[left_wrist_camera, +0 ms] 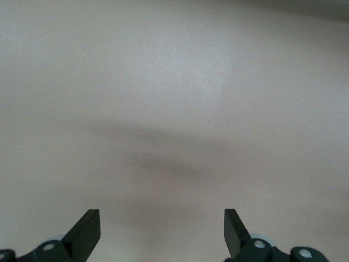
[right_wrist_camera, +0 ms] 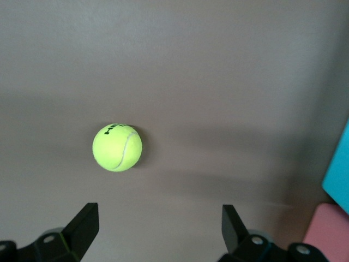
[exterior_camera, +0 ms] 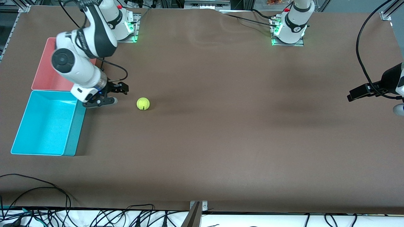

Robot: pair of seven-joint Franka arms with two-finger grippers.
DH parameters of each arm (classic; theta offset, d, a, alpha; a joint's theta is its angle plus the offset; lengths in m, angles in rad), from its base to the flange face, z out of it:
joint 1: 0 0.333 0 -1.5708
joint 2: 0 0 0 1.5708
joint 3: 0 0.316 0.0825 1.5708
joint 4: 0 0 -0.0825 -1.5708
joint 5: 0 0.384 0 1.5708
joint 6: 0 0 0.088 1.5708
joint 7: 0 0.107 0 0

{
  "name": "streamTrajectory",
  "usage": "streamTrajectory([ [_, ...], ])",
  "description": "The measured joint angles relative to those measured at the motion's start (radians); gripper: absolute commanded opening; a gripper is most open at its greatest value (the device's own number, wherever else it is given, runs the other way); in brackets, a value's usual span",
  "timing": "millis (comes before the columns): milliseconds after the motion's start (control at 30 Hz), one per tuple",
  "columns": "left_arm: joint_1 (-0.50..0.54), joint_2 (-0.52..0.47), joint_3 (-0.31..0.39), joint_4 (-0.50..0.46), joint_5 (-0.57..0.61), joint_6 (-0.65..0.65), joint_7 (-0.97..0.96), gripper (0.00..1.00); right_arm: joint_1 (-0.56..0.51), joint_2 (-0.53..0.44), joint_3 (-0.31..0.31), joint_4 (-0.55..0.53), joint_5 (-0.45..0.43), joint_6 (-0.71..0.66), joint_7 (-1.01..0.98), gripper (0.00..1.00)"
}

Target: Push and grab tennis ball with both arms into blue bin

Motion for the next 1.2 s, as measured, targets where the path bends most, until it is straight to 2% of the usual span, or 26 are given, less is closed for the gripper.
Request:
streamTrajectory([
  [400, 0.002, 0.000, 0.001, 0.005, 0.000, 0.000, 0.055, 1.00, 0.001, 0.105, 0.041, -0.031, 0.000, 0.158, 0.004, 1.00],
  [1200, -0.007, 0.000, -0.005, 0.005, 0.000, -0.004, 0.180, 1.00, 0.005, 0.231, 0.104, -0.033, 0.000, 0.296, 0.010, 1.00],
])
